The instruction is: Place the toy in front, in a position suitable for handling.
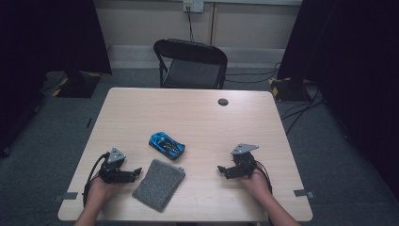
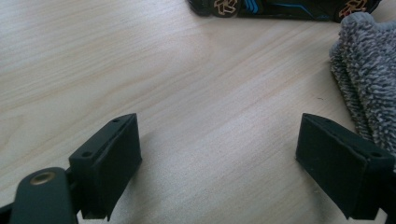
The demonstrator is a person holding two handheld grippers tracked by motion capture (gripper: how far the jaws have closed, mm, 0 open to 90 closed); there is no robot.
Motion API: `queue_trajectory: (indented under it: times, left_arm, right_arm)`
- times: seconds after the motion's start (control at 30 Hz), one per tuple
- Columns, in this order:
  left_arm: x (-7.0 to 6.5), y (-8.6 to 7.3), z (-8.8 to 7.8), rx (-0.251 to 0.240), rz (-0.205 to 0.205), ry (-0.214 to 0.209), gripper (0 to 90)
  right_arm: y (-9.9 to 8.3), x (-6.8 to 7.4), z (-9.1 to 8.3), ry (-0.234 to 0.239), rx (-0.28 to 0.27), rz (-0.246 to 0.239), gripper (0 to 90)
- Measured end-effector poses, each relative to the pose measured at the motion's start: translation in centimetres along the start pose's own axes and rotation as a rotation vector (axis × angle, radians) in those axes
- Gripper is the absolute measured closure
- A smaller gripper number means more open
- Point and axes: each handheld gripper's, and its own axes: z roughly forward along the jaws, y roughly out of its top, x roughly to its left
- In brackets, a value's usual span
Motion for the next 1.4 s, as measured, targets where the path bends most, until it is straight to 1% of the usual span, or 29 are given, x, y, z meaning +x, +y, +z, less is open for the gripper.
queue_trajectory:
  times: [0.43,0.6,0.67,0.83,0.87,0.97,1.03,1.1,1.17,1.2,1.23,1.3,1.4]
  left_arm:
    - [-0.2,0.0,-0.1,0.0,-0.01,0.0,14.3]
    - [-0.4,0.0,-0.3,0.017,0.006,-0.014,15.4]
    - [-0.5,0.0,-0.4,0.024,0.012,-0.016,15.8]
    - [-0.5,0.0,-0.5,0.035,0.013,-0.021,15.8]
    - [-0.4,0.0,-0.6,0.034,0.008,-0.023,15.8]
    - [-0.3,0.0,-0.7,0.034,-0.027,-0.03,17.0]
    - [-0.3,0.0,-0.8,0.037,-0.032,-0.023,17.7]
    - [-0.3,0.0,-0.8,0.04,-0.03,-0.017,17.8]
    - [-0.3,0.0,-0.9,0.049,-0.02,-0.007,18.0]
    - [-0.4,0.0,-0.9,0.047,-0.022,-0.006,18.3]
    - [-0.4,0.0,-0.9,0.052,-0.017,-0.006,18.4]
    - [-0.4,0.1,-0.9,0.054,-0.023,-0.006,18.4]
    - [-0.5,0.2,-1.0,0.053,-0.039,-0.012,18.5]
  right_arm:
    - [0.0,0.0,0.0,-0.003,-0.001,0.002,12.1]
    - [0.0,0.1,-0.1,-0.006,-0.002,0.005,12.9]
    - [0.0,0.1,-0.1,-0.004,-0.002,-0.001,13.9]
    - [0.0,0.1,-0.2,0.006,0.003,-0.002,15.0]
    - [0.1,0.0,-0.2,0.01,0.005,0.0,15.1]
    - [0.3,-0.2,-0.2,0.023,0.007,0.02,15.8]
    - [0.5,-0.4,-0.2,0.035,0.009,0.04,16.0]
    - [0.7,-0.6,-0.2,0.031,0.015,0.039,16.0]
    - [1.0,-0.6,-0.2,0.029,0.02,0.028,16.0]
    - [1.1,-0.6,-0.2,0.027,0.024,0.019,16.0]
    - [1.2,-0.6,-0.1,0.027,0.025,0.012,16.0]
    - [1.6,-0.6,0.0,0.032,0.023,0.017,16.0]
    - [2.2,-0.4,0.2,0.041,0.018,0.011,15.8]
